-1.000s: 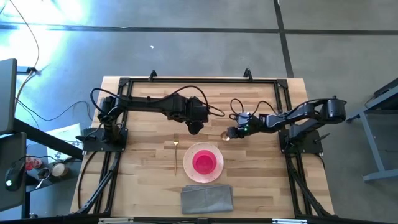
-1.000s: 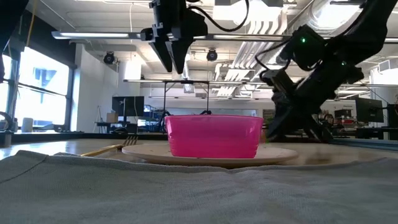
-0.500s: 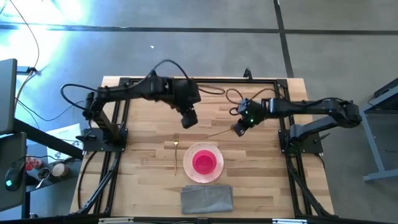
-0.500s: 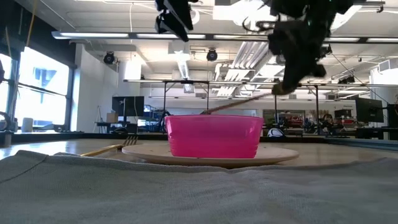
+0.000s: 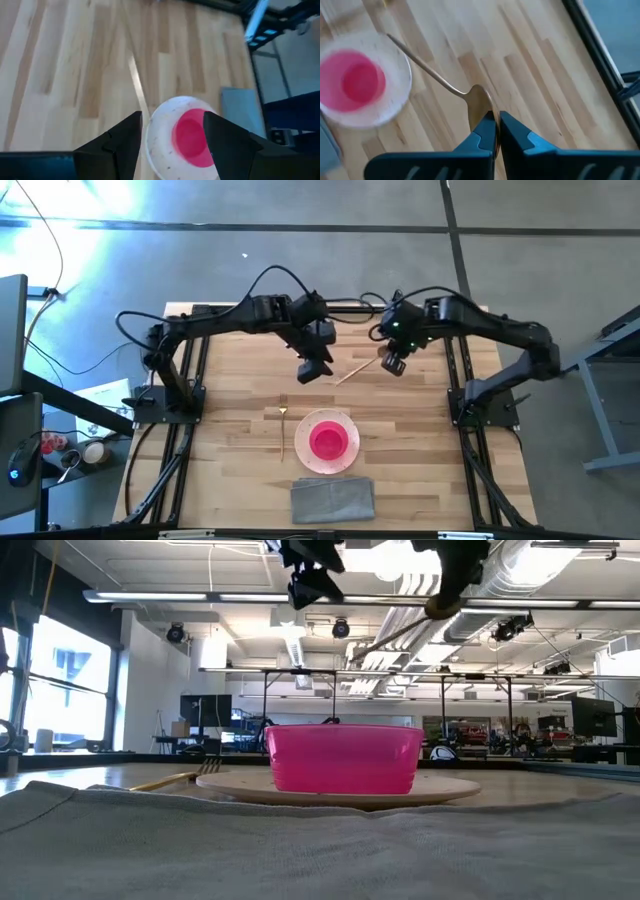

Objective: Set table place
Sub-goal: Put the gold spoon into the pink bowl

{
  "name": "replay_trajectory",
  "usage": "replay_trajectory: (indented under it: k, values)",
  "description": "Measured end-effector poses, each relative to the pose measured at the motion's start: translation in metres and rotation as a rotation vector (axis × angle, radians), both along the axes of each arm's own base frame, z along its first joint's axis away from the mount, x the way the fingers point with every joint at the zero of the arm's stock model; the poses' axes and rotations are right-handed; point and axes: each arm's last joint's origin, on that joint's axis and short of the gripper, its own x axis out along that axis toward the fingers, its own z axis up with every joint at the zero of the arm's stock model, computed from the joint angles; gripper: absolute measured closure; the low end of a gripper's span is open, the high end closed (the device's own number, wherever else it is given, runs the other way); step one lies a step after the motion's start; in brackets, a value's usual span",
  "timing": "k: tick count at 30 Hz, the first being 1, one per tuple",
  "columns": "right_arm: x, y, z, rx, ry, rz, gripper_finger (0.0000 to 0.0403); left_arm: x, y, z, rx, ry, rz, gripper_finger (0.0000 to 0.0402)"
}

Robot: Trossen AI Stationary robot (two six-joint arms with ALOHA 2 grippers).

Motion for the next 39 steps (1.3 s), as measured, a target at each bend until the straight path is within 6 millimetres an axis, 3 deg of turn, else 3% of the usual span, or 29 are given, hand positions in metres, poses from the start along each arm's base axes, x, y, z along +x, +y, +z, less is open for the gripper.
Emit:
replay_trajectory:
  k: [6, 10, 17, 22, 28, 31, 35, 39]
  values:
    - [0.034, 0.0, -0.004, -0.018, 0.063, 0.103, 0.0403, 0.011, 0.003, -0.01, -0.047, -0.014, -0.018, 0.0202]
    - [0.051, 0.005, -0.004, -0.027, 0.073, 0.158, 0.0403, 0.021, 0.007, -0.028, -0.072, 0.025, -0.024, 0.0202]
    - [0.053, 0.022, 0.015, -0.105, 0.029, 0.163, 0.0403, 0.037, 0.01, -0.046, -0.115, 0.01, -0.056, 0.0202]
    - [0.054, 0.032, 0.018, -0.103, 0.005, 0.167, 0.0403, 0.047, 0.012, -0.04, -0.152, -0.114, -0.083, 0.0202]
    - [0.057, 0.041, 0.019, -0.103, -0.03, 0.174, 0.0403, 0.047, 0.014, -0.041, -0.104, -0.098, -0.027, 0.0207]
    - [0.057, 0.043, 0.019, -0.107, -0.029, 0.179, 0.0403, 0.048, 0.012, -0.042, -0.074, -0.067, 0.049, 0.0252]
    - [0.057, 0.044, 0.019, -0.126, -0.022, 0.167, 0.0403, 0.049, 0.012, -0.042, -0.048, -0.052, 0.093, 0.0375]
    - [0.055, 0.043, 0.019, -0.138, -0.008, 0.158, 0.0403, 0.05, 0.013, -0.041, -0.044, -0.06, 0.126, 0.0392]
